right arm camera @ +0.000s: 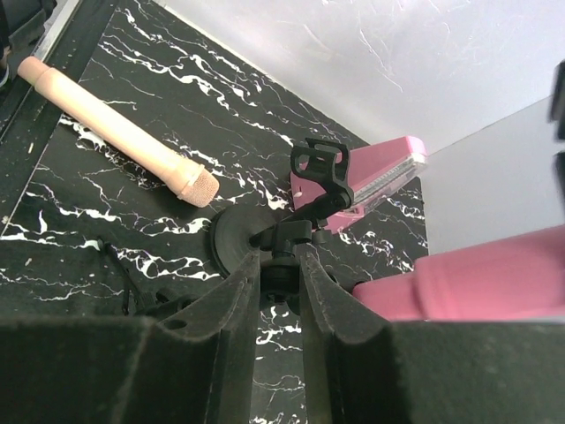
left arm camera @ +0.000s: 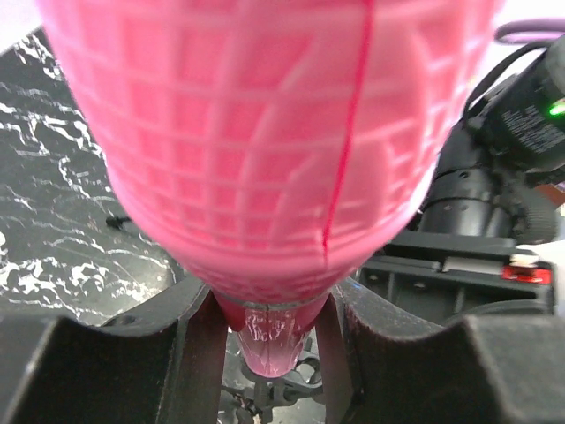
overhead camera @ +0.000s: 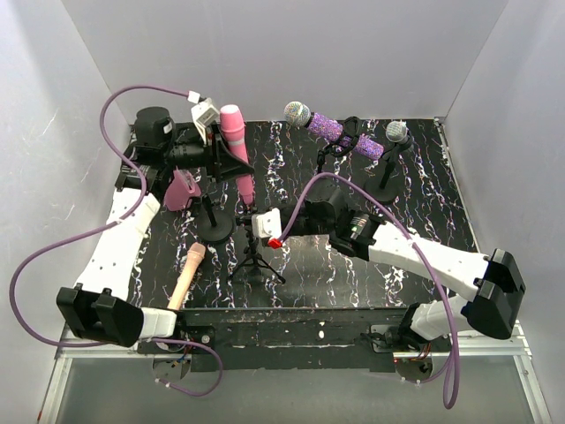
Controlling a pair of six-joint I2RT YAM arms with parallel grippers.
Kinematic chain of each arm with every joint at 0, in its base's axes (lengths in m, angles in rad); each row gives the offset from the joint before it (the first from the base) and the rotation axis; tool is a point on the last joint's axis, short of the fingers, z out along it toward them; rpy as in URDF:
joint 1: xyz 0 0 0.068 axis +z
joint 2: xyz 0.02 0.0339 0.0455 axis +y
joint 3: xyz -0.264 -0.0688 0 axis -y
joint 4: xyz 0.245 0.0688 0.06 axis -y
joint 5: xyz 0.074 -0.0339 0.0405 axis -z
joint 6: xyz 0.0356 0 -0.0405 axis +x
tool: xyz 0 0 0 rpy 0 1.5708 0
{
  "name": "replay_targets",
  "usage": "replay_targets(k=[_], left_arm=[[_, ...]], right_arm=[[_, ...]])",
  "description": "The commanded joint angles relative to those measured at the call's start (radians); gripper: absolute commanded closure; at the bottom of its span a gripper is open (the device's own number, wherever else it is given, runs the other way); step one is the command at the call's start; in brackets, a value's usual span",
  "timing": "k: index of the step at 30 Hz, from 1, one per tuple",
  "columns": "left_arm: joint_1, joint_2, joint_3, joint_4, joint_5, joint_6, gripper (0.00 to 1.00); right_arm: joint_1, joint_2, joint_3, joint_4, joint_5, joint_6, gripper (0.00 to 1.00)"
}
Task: Remove the microphone from the stand
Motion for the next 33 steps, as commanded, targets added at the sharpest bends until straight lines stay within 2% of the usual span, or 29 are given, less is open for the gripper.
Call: replay_targets(k=[1, 6, 8, 10, 12, 16, 19, 22, 23, 27, 30, 33], left_arm=[[0.009, -0.046, 0.106, 0.018, 0.069, -0.04, 1.0], [0.018, -0.074, 0.152, -0.03, 0.02, 0.02, 1.0], [0.034, -0.077, 0.215, -0.109, -0.033, 0.052, 1.0], [0.049, -0.076, 0.327, -0.274, -0.205, 0.126, 1.0], [0.049, -0.091, 0.402, -0.434, -0.445, 0.221, 1.0], [0.049, -0.14, 0.413, -0.631, -0.893, 0.371, 1.0], [0.049, -0.174, 0.35, -0.74, -1.165, 0.421, 1.0], [0.051, -0.195, 0.252, -0.858, -1.288, 0.422, 1.0], [0.051, -0.207, 0.212, -0.89, -1.316, 0.401, 1.0], [0.07, -0.278, 0.028, -0.943, -1.382, 0.31, 1.0], [0.123, -0.335, -0.116, -0.932, -1.396, 0.301, 1.0], [0.129, -0.367, -0.242, -0.908, -1.378, 0.303, 1.0]], right_arm=[[-0.004, 0.043, -0.011, -0.148, -0.023, 0.089, 0.71], [-0.012, 0.042, 0.001, -0.136, -0.02, 0.093, 0.7], [-0.012, 0.031, 0.017, -0.134, -0.024, 0.096, 0.63], [-0.01, 0.007, 0.037, -0.134, -0.018, 0.115, 0.52], [-0.01, -0.021, 0.054, -0.139, -0.009, 0.142, 0.45], [-0.01, -0.099, 0.06, -0.158, 0.0, 0.167, 0.35], [-0.012, -0.156, 0.06, -0.189, 0.02, 0.182, 0.32], [-0.012, -0.216, 0.043, -0.215, 0.054, 0.204, 0.27], [-0.012, -0.236, 0.032, -0.223, 0.069, 0.218, 0.22], [-0.012, -0.306, -0.011, -0.254, 0.137, 0.273, 0.21], [-0.012, -0.352, -0.041, -0.29, 0.18, 0.319, 0.21], [-0.012, -0.389, -0.069, -0.326, 0.21, 0.365, 0.21]])
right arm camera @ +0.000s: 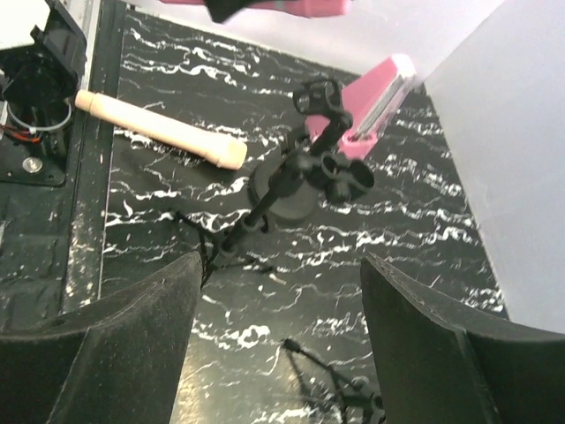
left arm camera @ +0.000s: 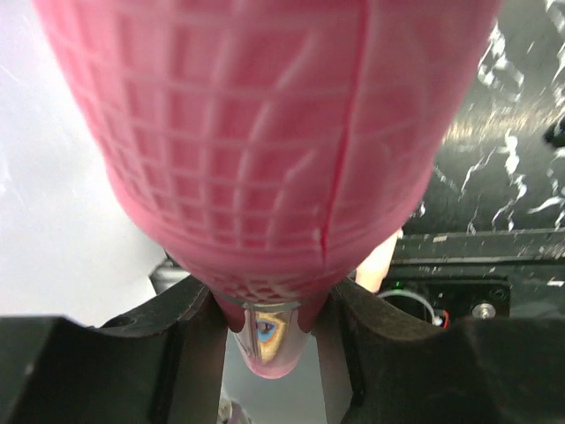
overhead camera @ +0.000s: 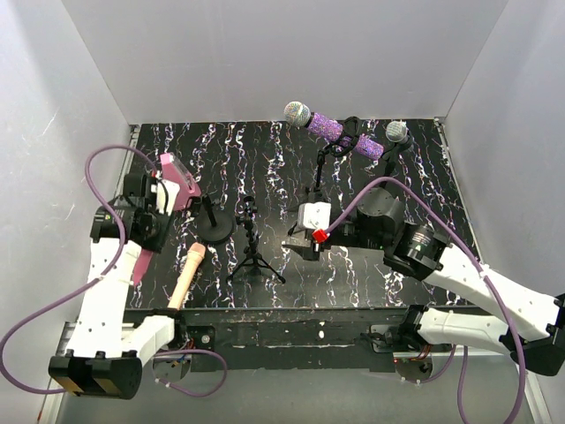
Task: Remove the microphone from the stand
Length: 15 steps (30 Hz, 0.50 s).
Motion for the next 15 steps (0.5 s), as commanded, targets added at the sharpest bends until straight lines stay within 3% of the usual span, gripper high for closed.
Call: replay_targets(k=[1, 8, 15], left_arm=[[0.017, -0.077, -0.129, -0.008, -0.037, -0.019, 1.0], [0.048, 0.023, -0.337, 0.19, 0.003, 0.018, 1.0], [0.151, 0.178, -0.452, 0.405, 0.031, 0.072, 1.0]], right_arm=[[-0.002, -0.051, -0.042, -0.072, 0.074, 0.098, 0.21], [-0.015, -0.091, -0.069, -0.11, 0.091, 0.127, 0.21], [-0.043, -0.096, -0.071, -0.123, 0.088, 0.152, 0.21]])
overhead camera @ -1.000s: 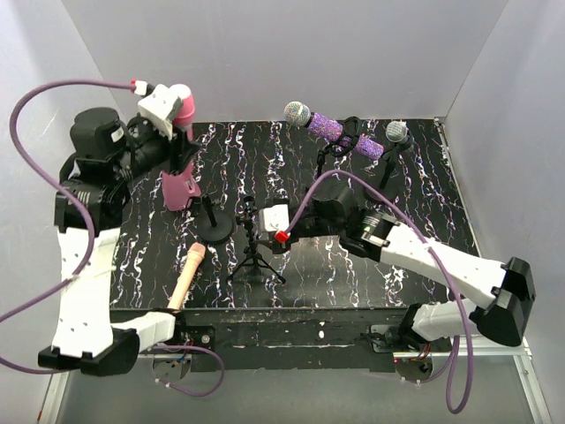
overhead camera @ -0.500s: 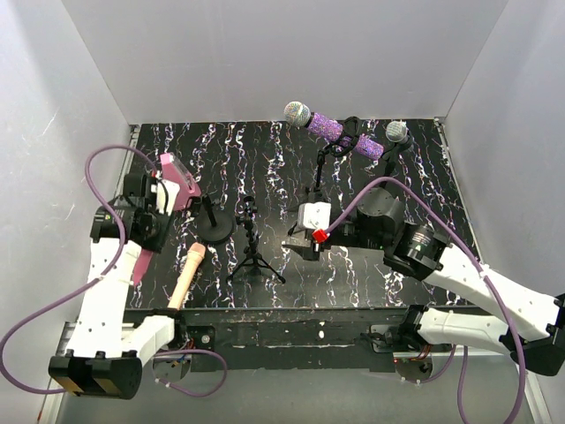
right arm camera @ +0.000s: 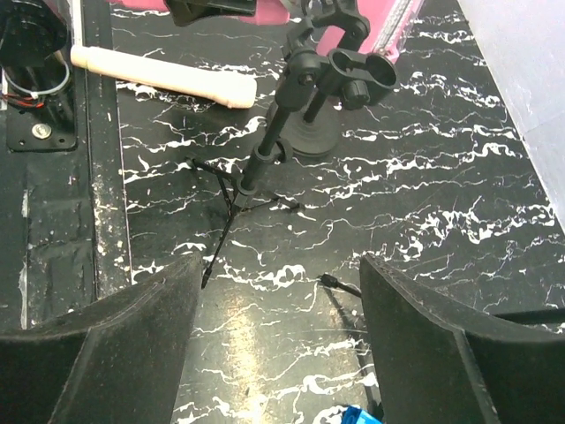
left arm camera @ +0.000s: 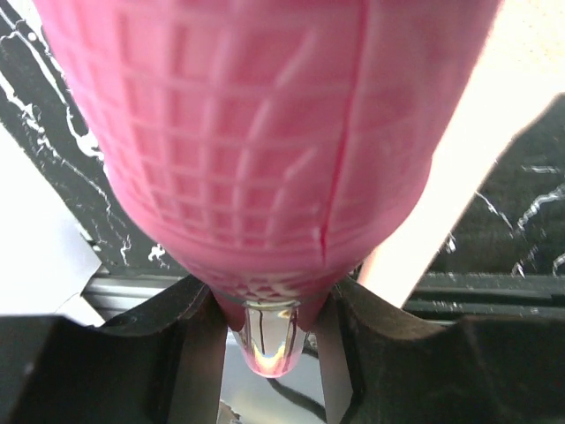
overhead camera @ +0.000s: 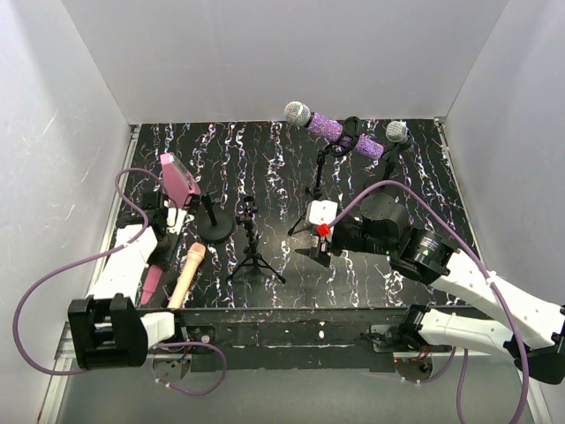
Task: Remove the microphone from the stand
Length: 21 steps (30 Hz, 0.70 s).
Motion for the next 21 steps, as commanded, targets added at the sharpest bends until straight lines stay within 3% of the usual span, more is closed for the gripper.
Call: replay_targets(k=[1, 5, 8, 11, 15, 21], left_arm=[[0.066, 0.092, -0.051, 0.191, 0.031, 0.057, 1.0], [0.123, 0.181, -0.059, 0.263, 0.088, 0.085, 0.98], [0.146, 0.201, -0.08, 0.31, 0.11, 0.094, 0.72], [0.148, 0.235, -0.097, 0.34, 0.126, 0.102, 0.56], [0.148, 0.298, -0.099, 0.35, 0.139, 0.094, 0.47], [0.149, 0.289, -0.07, 0.317, 0.159, 0.056, 0.41]], right_arm=[[-0.019, -0.016, 0.002, -0.002, 0.017, 0.029, 0.21], [-0.028, -0.006, 0.005, -0.001, 0.014, 0.035, 0.21], [-0.033, -0.001, 0.006, 0.004, 0.007, 0.038, 0.21], [-0.033, 0.004, -0.001, 0.012, 0.007, 0.04, 0.21], [-0.034, 0.016, -0.008, 0.025, -0.002, 0.043, 0.22], [-0.034, 0.036, 0.004, 0.021, -0.005, 0.049, 0.21]])
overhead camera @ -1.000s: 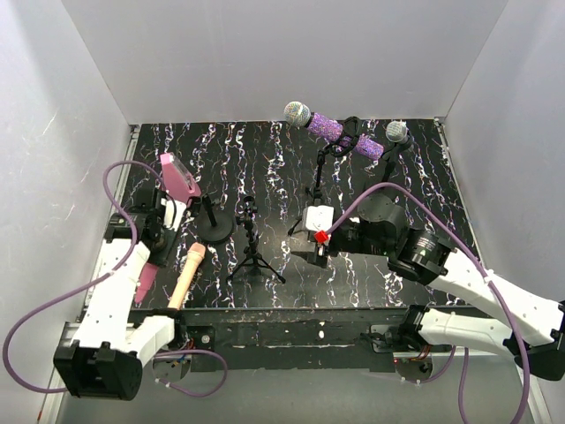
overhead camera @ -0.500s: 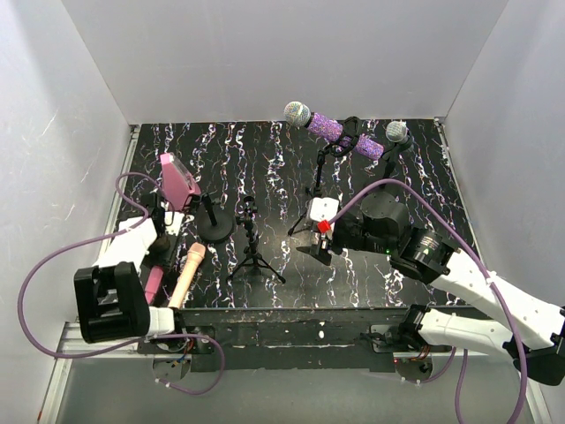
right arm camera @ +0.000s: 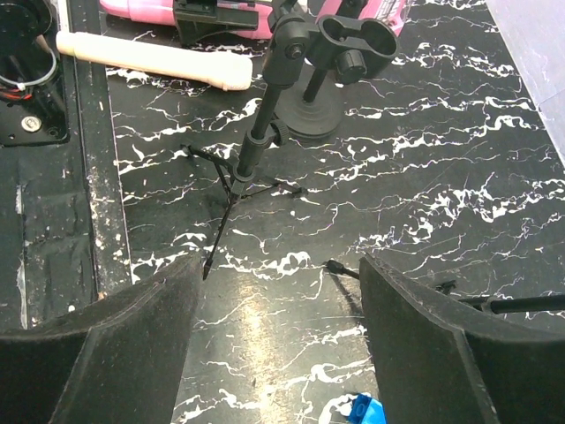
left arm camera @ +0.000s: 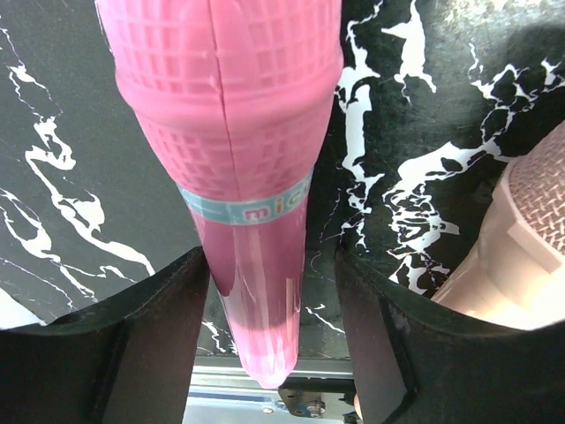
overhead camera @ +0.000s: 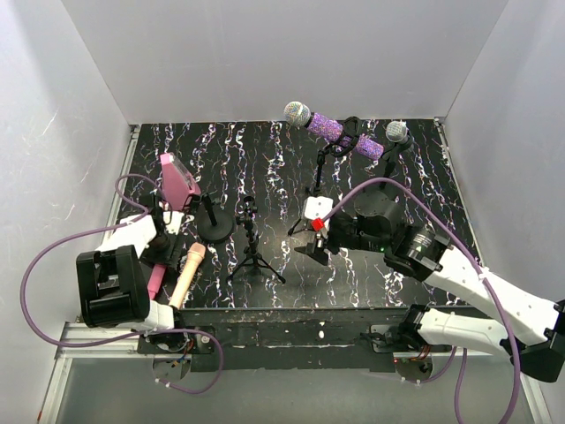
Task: Remove the microphone from the stand
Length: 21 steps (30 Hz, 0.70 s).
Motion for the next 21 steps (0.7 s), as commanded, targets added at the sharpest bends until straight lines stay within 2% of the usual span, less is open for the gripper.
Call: replay_targets(k=[1, 9, 16, 18, 20, 21], left_arm=[[0.005, -0.031, 0.016, 0.003, 0.048, -0.028, 0.41], [0.003, -0.207, 0.097, -0.135, 0.057, -0.069, 0.31], [0.003, -0.388, 0.313, -0.37, 0.05, -0.106, 0.19], [0.003, -0.413, 0.384, -0.41, 0.077, -0.094, 0.19], [0.003, -0.428, 0.457, -0.419, 0.163, -0.081, 0.19], [0.005, -0.439, 0.491, -0.416, 0.259, -0.069, 0.19]], right_arm=[[-0.002, 0.011, 0.012, 0.028, -0.011, 0.024, 0.21], [-0.003, 0.095, 0.091, 0.011, -0.063, 0.08, 0.21], [-0.002, 0.231, 0.209, -0.05, -0.117, 0.178, 0.21], [-0.002, 0.286, 0.261, -0.088, -0.135, 0.185, 0.2], [-0.002, 0.313, 0.286, -0.093, -0.143, 0.191, 0.19], [-0.002, 0.323, 0.295, -0.085, -0.143, 0.207, 0.19]])
